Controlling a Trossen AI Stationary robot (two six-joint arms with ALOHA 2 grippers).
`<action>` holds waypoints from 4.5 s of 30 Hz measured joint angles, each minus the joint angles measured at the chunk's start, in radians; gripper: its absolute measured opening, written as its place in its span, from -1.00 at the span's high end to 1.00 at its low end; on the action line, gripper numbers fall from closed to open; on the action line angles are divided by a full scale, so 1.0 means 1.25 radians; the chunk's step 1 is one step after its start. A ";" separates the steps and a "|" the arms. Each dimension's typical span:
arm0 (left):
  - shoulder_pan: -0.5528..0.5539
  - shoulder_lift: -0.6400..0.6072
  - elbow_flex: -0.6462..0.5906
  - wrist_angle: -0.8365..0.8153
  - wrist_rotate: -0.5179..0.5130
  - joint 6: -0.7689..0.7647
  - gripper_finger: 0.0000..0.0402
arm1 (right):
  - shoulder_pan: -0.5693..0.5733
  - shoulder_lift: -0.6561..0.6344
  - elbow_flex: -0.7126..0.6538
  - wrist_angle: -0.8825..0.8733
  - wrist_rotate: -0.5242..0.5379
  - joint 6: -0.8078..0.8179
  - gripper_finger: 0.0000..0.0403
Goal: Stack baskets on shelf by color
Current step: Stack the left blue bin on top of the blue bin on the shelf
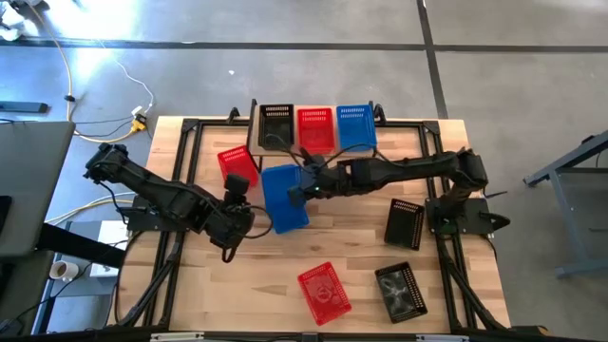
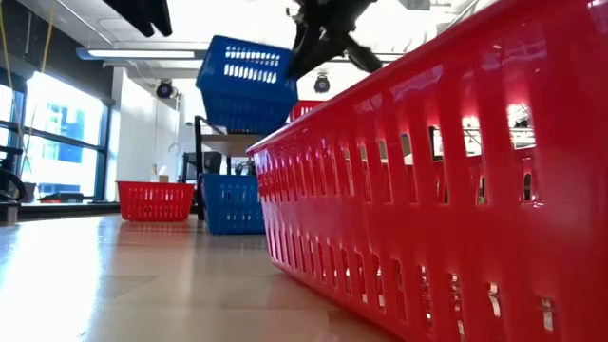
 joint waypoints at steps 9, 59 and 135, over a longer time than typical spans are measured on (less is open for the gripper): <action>0.017 -0.060 -0.001 -0.024 -0.030 -0.043 0.41 | -0.022 -0.096 0.000 -0.054 0.010 -0.039 1.00; 0.461 -0.186 -0.005 -0.023 -0.007 -0.059 0.41 | -0.754 -0.319 0.000 -0.197 -0.537 -0.395 1.00; 0.489 -0.186 -0.005 -0.026 -0.007 -0.064 0.42 | -0.764 -0.067 0.265 -0.672 -0.573 -0.442 1.00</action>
